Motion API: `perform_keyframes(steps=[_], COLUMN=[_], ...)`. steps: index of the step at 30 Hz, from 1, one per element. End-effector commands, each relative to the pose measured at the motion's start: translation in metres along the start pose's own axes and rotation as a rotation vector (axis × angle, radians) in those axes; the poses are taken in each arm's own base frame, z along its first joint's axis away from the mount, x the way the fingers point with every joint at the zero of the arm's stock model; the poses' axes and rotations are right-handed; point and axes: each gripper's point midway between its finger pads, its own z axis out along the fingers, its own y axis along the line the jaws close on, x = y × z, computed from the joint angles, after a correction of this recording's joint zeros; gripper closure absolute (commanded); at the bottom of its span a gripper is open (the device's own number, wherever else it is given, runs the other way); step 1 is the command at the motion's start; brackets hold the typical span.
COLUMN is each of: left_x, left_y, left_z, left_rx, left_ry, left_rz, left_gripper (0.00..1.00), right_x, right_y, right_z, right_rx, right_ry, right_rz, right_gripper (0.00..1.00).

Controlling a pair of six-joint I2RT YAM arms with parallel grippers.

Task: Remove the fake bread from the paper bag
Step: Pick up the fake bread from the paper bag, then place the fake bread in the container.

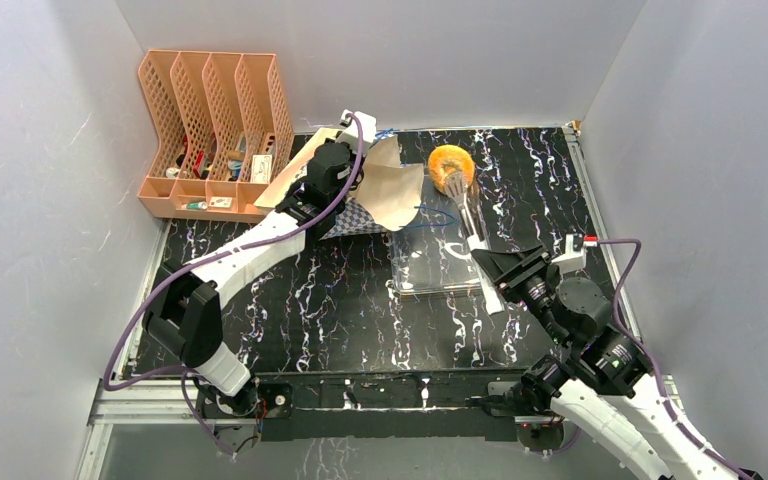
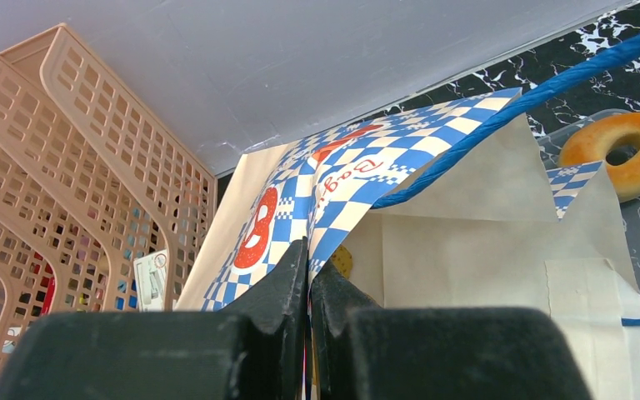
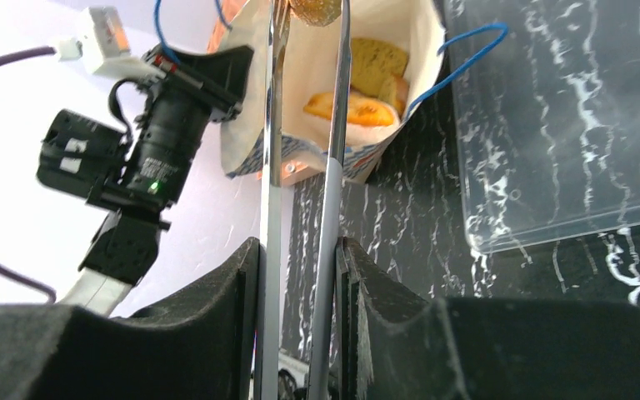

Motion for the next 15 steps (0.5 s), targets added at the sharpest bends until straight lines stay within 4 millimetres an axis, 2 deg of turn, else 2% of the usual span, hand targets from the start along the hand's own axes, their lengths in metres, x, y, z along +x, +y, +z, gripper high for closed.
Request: perform_keyframes(steps=[1,5,15], left_x=[-0.024,-0.029,-0.036], left_y=[0.017,0.019,0.024], left_z=[-0.013,-0.018,-0.035], left_rx=[-0.026,-0.014,0.005], left_ry=[-0.041,-0.058,-0.101], left_rz=[-0.026,-0.034,-0.043], left_gripper=[1.00,1.00,1.00], right_x=[-0.034,-0.035,-0.029], right_y=[0.013,0.005,-0.013], right_z=[0.004,0.025,0.093], right_rx=[0.000,0.039,0.162], right_ry=[-0.159,-0.192,-0.228], right_rz=[-0.002,-0.016,-0.079], right_gripper=[1.00,1.00,1.00])
